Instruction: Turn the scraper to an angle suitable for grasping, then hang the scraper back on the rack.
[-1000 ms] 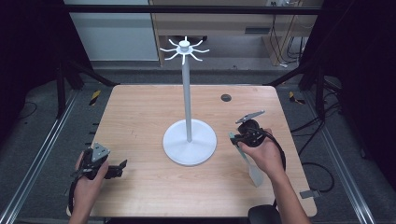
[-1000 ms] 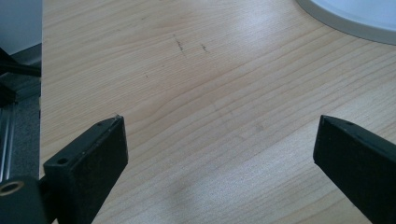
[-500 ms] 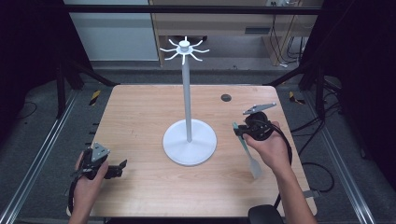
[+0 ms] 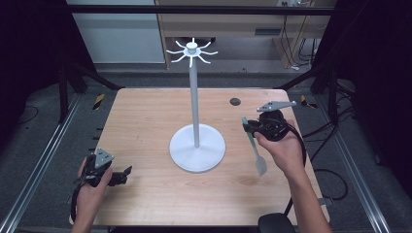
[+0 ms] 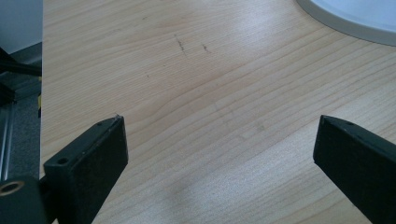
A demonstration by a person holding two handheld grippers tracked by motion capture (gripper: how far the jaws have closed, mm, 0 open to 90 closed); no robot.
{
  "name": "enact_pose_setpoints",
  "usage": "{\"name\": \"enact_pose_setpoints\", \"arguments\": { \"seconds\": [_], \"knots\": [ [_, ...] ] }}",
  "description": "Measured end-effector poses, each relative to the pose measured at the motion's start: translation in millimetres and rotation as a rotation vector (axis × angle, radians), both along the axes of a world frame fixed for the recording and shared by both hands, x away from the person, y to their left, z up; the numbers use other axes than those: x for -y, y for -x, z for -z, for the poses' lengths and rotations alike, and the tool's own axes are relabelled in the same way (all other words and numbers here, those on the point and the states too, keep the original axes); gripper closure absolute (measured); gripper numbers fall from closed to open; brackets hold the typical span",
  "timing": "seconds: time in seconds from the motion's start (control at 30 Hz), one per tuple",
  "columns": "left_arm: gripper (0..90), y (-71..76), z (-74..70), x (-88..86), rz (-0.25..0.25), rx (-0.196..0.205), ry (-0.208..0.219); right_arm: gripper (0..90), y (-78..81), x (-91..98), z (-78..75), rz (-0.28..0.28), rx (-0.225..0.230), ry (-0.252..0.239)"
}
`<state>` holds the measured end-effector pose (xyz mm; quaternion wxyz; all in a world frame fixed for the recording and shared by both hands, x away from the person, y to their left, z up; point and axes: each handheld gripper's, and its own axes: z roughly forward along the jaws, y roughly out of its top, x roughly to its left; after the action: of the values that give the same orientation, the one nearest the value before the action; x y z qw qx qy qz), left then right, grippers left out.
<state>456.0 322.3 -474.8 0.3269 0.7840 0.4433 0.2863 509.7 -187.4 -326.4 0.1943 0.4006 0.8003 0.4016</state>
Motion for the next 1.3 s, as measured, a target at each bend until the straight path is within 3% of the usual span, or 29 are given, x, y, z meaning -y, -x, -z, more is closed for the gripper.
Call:
{"name": "enact_pose_setpoints", "arguments": {
  "seconds": [0.17, 0.77, 1.1, 1.3],
  "knots": [
    [2.9, -0.4, 0.4, 1.3, 0.003, 0.001, 0.002, 74.7, 2.3, -1.2, -10.3, -0.006, 0.025, -0.013],
    [2.9, -0.5, 0.7, 0.4, 0.004, -0.003, 0.002, 74.7, 5.8, -7.5, -25.5, -0.020, 0.068, -0.052],
    [2.9, -0.5, 1.2, 0.6, 0.003, -0.006, -0.002, 74.7, 13.1, -17.6, -51.8, -0.047, 0.140, -0.138],
    [2.9, 0.2, 0.8, 0.4, 0.002, -0.003, -0.002, 74.7, 16.1, -24.3, -61.5, -0.062, 0.178, -0.144]
  ]
}}
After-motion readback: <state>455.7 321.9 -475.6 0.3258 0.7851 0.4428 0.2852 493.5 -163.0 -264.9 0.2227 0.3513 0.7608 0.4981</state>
